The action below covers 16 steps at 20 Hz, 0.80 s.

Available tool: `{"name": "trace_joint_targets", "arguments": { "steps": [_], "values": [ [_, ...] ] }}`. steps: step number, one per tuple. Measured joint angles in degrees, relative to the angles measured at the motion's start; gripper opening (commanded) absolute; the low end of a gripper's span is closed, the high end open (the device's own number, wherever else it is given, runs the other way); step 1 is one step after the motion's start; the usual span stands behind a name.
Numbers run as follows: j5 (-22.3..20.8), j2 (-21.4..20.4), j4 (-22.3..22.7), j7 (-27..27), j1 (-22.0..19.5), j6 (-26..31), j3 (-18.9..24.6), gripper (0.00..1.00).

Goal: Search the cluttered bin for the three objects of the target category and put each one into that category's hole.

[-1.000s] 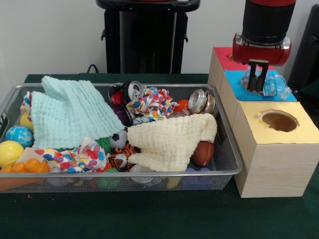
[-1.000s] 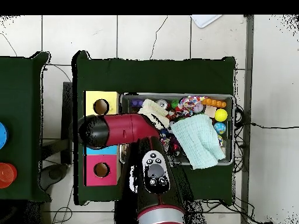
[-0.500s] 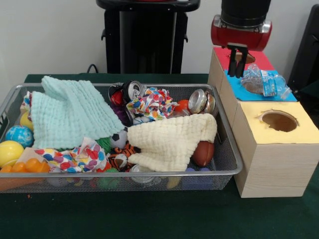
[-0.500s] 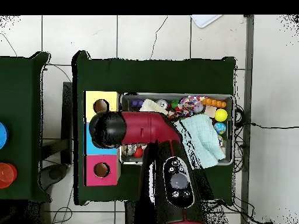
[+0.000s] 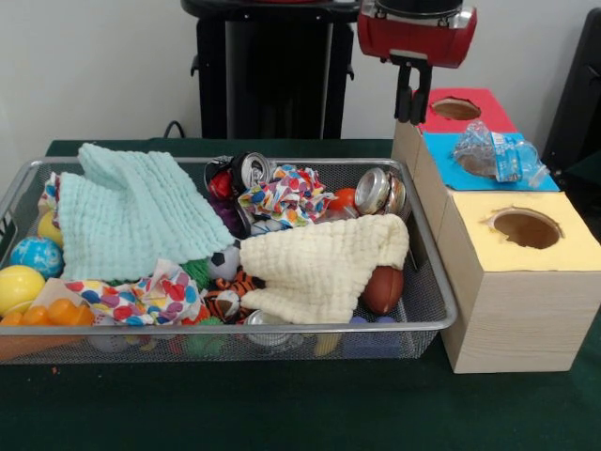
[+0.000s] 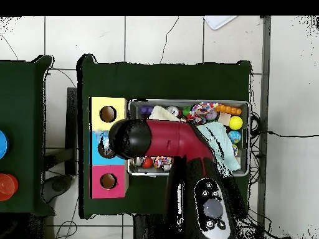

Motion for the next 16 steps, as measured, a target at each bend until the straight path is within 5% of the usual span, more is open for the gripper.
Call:
{"name": "trace_joint_targets", "arguments": {
  "steps": [16],
  "values": [
    [0.0, -2.0, 9.8, 0.0, 0.2, -0.5, 2.4, 0.0]
  ]
}}
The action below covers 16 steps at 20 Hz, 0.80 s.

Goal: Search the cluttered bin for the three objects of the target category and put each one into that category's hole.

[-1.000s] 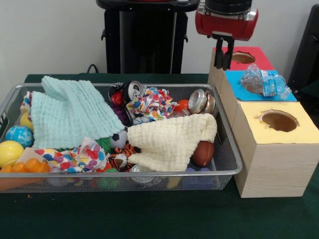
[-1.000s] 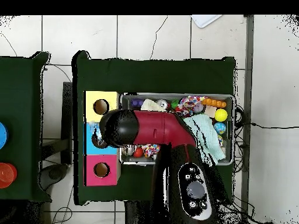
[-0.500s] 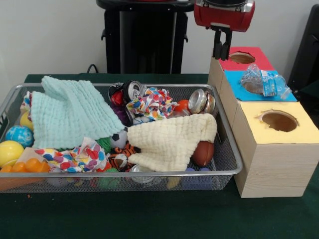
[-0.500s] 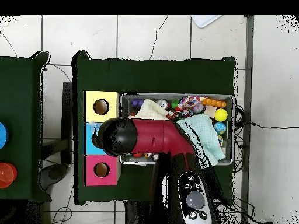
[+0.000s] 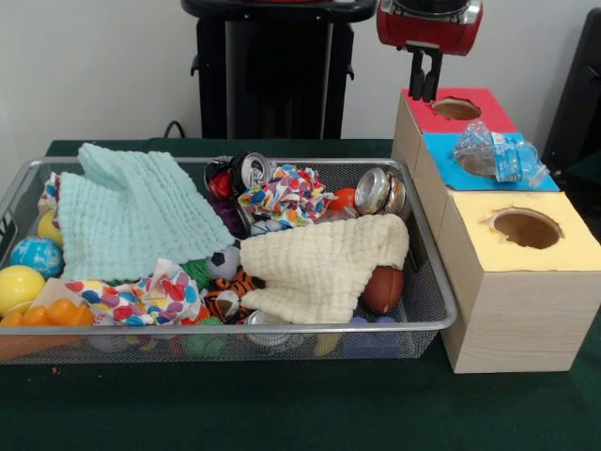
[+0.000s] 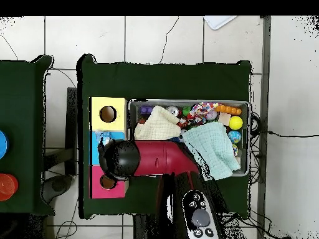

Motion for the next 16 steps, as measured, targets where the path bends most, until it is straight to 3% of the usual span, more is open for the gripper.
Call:
{"name": "trace_joint_targets", "arguments": {
  "steps": [10, 16],
  "values": [
    [-2.4, 4.5, 0.1, 0.0, 0.1, -5.6, 0.0, 0.0],
    [-2.5, 7.7, -1.9, 0.0, 1.8, -5.9, 0.0, 0.0]
  ]
}}
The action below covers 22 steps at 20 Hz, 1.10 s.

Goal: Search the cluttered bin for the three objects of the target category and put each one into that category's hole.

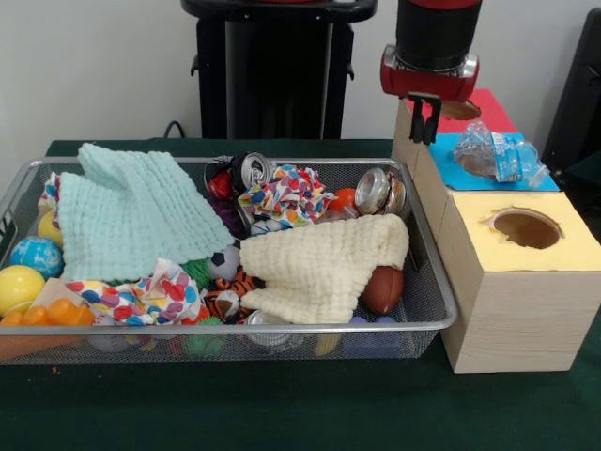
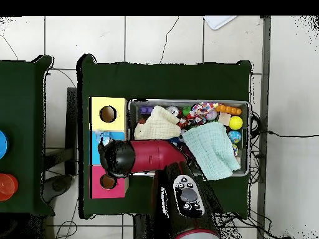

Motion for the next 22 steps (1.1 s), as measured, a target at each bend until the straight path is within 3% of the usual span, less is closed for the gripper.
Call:
{"name": "trace_joint_targets", "arguments": {
  "steps": [12, 22],
  "values": [
    [0.0, 2.9, -7.1, 0.0, 4.3, 3.8, -0.9, 0.0],
    [0.0, 3.5, -8.2, 0.0, 4.3, 5.4, -1.0, 0.0]
  ]
}}
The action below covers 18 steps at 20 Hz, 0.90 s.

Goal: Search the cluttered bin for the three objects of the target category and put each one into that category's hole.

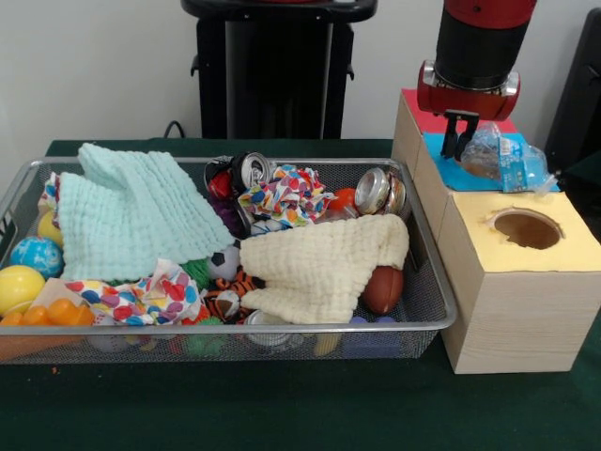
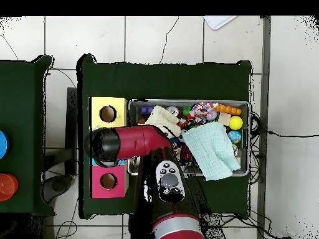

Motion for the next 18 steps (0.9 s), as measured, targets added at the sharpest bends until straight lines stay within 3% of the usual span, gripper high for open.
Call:
{"name": "trace_joint_targets", "arguments": {
  "steps": [8, 18],
  "values": [
    [-0.1, -1.1, 0.3, 0.0, -1.1, -0.1, 0.0, 0.0],
    [-0.1, -9.3, 3.6, 0.0, -6.3, 3.4, 0.0, 0.0]
  ]
}}
